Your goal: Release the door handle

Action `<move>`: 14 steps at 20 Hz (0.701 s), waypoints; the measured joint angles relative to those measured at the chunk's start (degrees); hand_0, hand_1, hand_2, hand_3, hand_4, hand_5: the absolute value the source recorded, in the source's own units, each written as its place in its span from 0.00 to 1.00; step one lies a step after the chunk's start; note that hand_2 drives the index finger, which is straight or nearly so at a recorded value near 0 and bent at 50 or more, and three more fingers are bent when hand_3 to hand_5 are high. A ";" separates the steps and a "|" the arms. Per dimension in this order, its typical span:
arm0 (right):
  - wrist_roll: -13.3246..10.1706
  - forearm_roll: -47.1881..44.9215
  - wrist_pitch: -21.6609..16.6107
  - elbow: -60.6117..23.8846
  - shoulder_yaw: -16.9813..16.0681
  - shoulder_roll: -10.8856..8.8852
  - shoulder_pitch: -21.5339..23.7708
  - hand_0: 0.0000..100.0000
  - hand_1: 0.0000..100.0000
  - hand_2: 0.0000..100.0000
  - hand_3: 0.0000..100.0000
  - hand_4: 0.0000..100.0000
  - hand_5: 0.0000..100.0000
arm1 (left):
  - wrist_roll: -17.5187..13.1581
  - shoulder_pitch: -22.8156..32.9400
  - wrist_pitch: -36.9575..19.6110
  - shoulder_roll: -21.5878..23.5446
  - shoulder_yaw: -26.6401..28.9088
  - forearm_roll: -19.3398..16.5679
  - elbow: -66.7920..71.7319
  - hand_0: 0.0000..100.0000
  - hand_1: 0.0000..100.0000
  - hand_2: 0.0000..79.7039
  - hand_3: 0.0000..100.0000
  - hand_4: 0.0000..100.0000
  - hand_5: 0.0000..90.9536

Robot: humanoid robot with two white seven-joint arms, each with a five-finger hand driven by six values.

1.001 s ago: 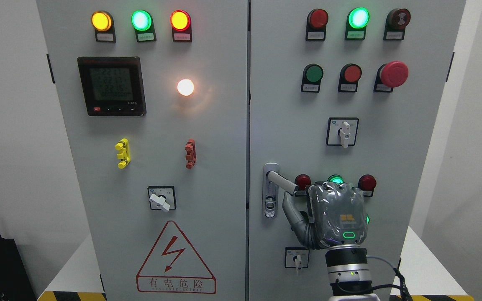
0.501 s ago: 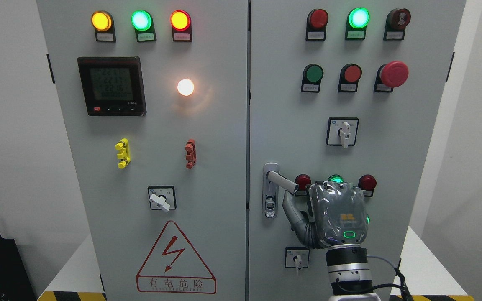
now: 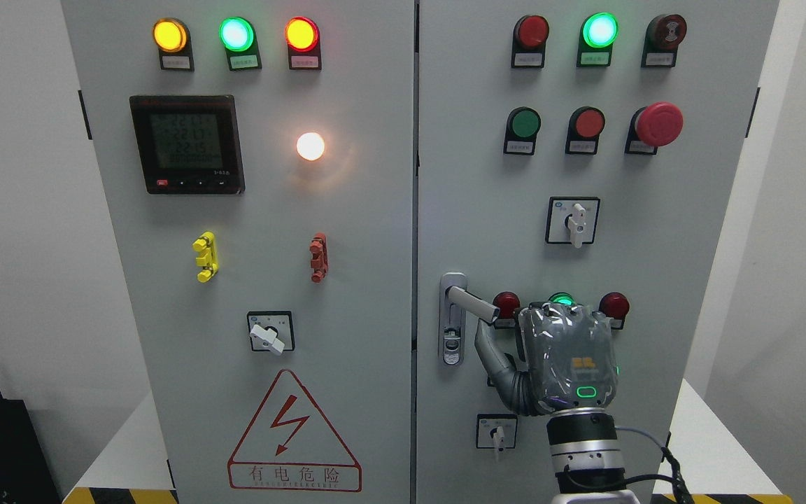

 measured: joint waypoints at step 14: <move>-0.01 -0.58 0.00 0.00 -0.10 -0.19 -0.56 0.56 0.07 0.99 1.00 1.00 0.97 | 0.00 0.00 0.00 0.00 0.00 -0.01 0.00 0.12 0.39 0.00 0.00 0.00 0.00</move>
